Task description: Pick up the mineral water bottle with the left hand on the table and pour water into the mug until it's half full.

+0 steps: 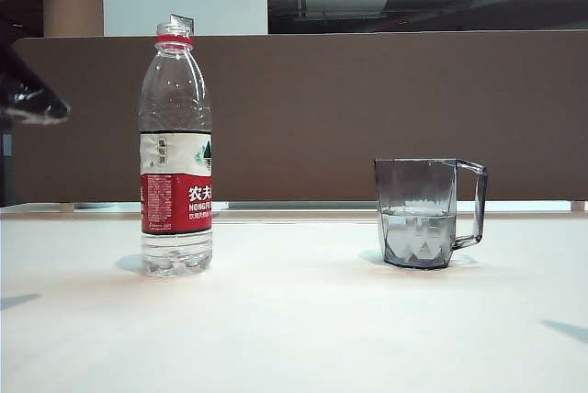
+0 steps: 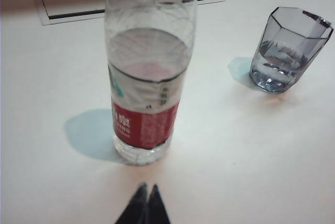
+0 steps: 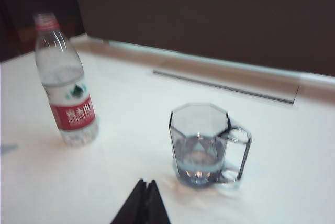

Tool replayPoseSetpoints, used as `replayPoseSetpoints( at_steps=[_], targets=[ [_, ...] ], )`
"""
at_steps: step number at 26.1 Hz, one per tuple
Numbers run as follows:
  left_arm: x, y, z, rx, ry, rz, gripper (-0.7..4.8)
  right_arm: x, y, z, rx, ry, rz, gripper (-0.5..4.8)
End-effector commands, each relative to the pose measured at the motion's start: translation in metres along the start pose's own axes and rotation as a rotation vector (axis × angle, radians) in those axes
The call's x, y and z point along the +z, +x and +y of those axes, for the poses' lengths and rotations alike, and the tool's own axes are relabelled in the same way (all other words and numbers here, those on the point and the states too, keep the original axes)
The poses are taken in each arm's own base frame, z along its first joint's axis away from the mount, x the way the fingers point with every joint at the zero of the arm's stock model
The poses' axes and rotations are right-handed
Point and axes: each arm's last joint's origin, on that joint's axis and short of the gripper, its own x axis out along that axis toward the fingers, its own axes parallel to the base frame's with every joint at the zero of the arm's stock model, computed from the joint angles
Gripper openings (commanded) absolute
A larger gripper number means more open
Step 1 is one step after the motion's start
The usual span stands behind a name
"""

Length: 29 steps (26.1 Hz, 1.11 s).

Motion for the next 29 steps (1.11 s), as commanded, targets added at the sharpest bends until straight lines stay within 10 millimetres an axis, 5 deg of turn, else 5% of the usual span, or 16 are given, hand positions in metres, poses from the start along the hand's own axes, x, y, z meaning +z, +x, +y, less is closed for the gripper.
replayPoseSetpoints(
  at_steps=[1,18,29],
  targets=[
    [-0.01,0.002,0.001,-0.008,-0.009,-0.048,-0.06,-0.004,0.002,0.0,-0.005,0.002,0.006,-0.02],
    [-0.048,0.006,0.004,-0.011,-0.004,-0.086,-0.06,-0.044,0.016,0.001,-0.026,-0.022,0.117,-0.02],
    [-0.048,0.006,0.004,-0.013,-0.003,-0.111,-0.05,-0.058,0.019,0.002,-0.027,-0.034,0.172,-0.01]
  ],
)
